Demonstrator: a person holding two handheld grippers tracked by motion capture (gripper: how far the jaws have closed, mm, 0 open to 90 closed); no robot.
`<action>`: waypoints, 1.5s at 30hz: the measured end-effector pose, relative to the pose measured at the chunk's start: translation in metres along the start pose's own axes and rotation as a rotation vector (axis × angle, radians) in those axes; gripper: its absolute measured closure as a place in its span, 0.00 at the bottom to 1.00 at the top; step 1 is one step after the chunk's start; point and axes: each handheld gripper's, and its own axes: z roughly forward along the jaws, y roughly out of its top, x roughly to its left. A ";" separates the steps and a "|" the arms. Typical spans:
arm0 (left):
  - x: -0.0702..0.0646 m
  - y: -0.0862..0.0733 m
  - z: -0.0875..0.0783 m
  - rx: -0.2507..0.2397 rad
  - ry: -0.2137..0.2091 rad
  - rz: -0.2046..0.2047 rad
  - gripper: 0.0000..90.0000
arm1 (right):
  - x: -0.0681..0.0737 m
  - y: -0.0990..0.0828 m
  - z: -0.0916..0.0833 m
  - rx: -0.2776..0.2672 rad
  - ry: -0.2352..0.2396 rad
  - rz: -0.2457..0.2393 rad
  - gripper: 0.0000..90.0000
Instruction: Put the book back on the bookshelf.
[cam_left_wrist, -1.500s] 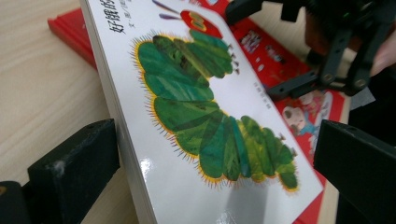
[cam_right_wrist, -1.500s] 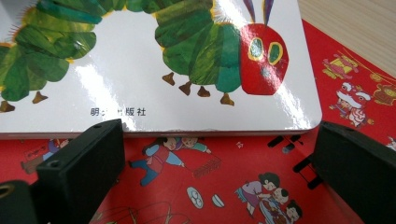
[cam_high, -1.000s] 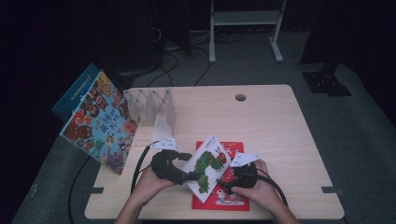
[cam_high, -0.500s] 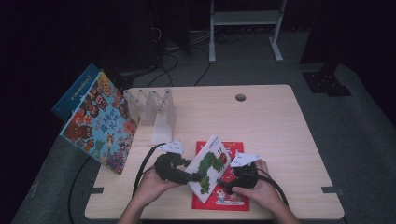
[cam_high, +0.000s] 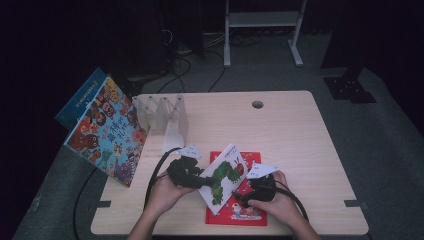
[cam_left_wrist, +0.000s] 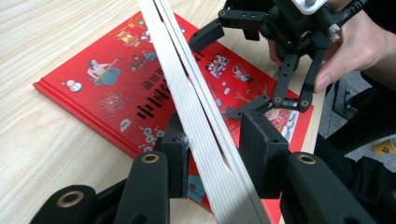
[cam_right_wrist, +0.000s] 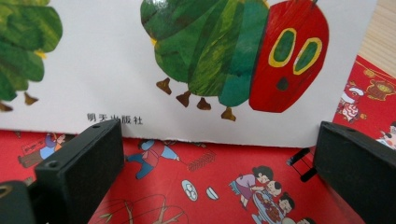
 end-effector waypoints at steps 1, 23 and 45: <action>0.001 0.001 0.000 -0.001 0.001 0.000 0.71 | 0.000 0.000 0.000 -0.001 0.001 0.000 0.01; -0.007 0.018 -0.007 0.065 0.051 0.115 0.71 | -0.008 -0.002 -0.006 -0.015 -0.018 0.006 0.16; -0.005 0.019 0.000 0.138 0.081 0.106 0.79 | -0.093 -0.043 -0.059 -0.043 -0.256 0.251 0.25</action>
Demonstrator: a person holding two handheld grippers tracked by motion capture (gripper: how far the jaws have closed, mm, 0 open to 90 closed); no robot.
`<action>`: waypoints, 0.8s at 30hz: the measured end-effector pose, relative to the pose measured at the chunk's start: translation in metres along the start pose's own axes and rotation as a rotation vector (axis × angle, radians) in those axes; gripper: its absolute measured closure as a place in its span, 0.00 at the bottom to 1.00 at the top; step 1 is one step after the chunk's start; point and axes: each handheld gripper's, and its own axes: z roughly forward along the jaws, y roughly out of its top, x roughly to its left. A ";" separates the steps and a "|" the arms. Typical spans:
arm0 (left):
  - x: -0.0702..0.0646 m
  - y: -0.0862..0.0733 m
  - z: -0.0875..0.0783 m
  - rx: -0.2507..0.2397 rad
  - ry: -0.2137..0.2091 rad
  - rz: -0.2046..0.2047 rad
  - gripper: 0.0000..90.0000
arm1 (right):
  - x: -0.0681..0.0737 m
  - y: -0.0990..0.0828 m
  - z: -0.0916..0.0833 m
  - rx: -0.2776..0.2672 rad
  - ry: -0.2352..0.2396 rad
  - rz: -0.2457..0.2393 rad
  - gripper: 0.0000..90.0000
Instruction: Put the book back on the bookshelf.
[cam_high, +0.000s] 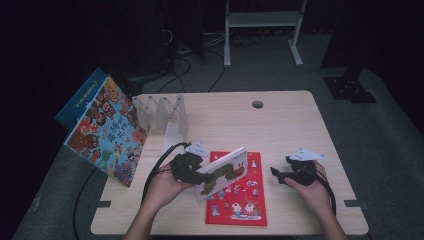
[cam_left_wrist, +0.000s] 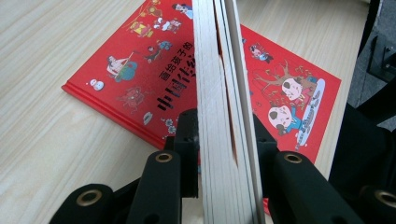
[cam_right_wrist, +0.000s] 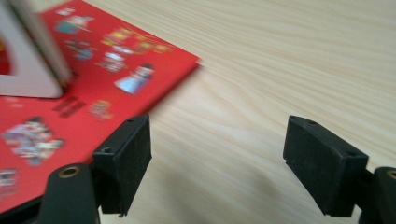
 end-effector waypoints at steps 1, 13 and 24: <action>0.000 0.000 0.001 0.001 0.000 0.001 0.79 | -0.002 -0.001 0.001 0.008 -0.006 0.009 0.25; -0.002 0.001 0.007 0.046 0.010 0.002 0.83 | -0.010 -0.003 0.006 0.069 -0.043 0.032 0.24; -0.003 0.005 0.002 0.056 0.046 0.007 0.84 | -0.009 -0.003 0.007 0.079 -0.060 0.017 0.22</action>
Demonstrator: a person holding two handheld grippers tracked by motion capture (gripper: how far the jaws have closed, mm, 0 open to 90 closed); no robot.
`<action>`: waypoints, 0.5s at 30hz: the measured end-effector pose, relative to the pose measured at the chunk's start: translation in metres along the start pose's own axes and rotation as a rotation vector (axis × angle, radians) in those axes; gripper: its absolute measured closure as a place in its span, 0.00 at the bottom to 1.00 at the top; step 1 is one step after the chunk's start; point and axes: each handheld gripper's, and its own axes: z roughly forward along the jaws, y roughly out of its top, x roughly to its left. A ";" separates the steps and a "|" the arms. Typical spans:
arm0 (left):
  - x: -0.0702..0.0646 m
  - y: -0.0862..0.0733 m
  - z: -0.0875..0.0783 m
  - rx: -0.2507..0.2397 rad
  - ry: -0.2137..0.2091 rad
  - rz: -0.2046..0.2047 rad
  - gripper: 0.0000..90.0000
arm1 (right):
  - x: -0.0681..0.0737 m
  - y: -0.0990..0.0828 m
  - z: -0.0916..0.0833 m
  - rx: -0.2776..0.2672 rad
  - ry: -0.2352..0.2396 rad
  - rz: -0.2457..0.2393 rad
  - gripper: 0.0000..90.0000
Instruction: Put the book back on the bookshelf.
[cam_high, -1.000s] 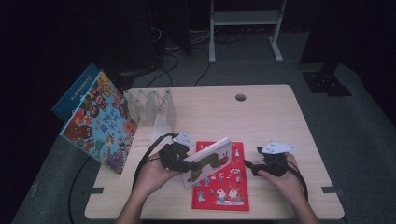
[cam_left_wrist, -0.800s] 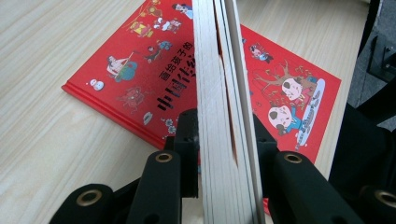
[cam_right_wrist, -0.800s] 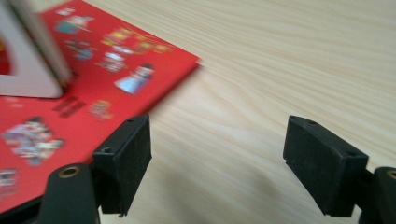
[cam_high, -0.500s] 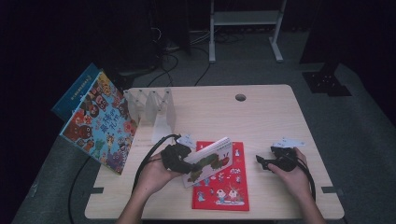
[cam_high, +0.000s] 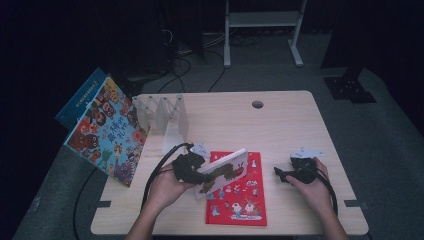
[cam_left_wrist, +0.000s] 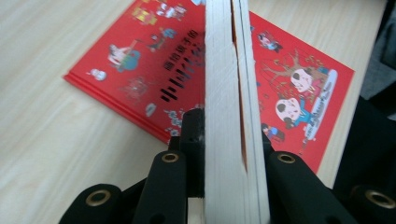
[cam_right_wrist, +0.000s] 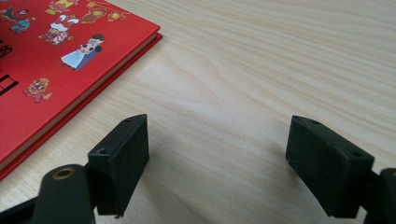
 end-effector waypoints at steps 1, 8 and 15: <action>0.000 0.000 -0.002 -0.008 0.009 0.001 0.84 | 0.000 0.000 0.000 0.001 -0.001 0.001 0.22; 0.005 -0.004 -0.012 -0.012 0.022 -0.019 0.84 | 0.000 0.000 0.000 0.001 -0.004 0.001 0.22; 0.015 -0.012 -0.026 -0.031 0.035 -0.054 0.84 | 0.000 0.000 0.000 0.001 -0.005 0.001 0.22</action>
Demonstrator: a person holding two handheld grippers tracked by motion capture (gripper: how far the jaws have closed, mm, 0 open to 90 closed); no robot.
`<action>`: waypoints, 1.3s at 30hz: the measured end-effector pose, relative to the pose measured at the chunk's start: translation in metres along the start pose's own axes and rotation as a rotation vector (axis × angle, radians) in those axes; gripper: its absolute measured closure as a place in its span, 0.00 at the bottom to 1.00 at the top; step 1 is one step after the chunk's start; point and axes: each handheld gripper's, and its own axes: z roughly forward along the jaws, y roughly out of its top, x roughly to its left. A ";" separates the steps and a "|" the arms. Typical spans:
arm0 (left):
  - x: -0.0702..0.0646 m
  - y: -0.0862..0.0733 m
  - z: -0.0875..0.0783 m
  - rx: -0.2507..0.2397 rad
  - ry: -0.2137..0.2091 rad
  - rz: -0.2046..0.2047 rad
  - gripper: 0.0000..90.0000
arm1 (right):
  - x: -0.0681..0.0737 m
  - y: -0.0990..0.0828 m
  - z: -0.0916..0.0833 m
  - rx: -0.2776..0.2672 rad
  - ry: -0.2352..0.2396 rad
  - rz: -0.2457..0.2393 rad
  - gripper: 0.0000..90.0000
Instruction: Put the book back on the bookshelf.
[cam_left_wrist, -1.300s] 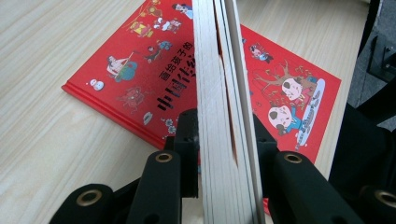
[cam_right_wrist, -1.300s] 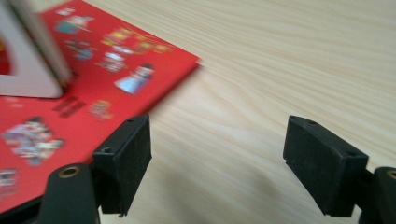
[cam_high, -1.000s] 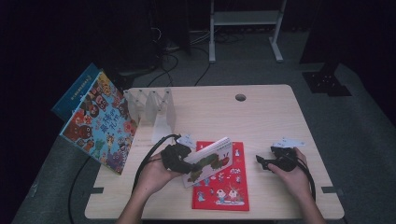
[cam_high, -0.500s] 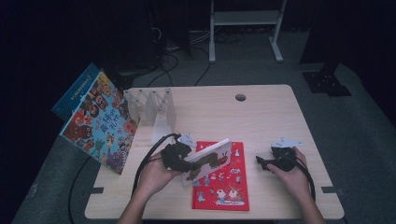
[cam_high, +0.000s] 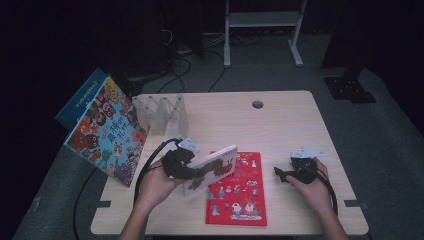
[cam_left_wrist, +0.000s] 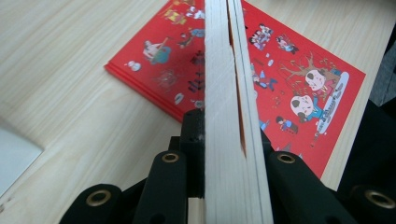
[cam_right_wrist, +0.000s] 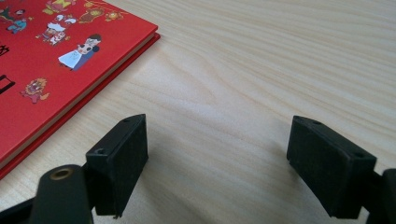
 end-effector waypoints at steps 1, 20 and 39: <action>0.001 -0.001 -0.002 -0.005 0.003 -0.002 0.84 | 0.000 0.000 0.000 0.000 0.000 0.000 0.22; 0.031 -0.034 -0.050 -0.099 0.028 -0.092 0.84 | 0.000 0.000 0.000 0.000 -0.003 0.002 0.21; 0.060 -0.084 -0.090 -0.134 0.090 -0.222 0.84 | -0.001 0.000 0.000 0.001 -0.007 0.008 0.21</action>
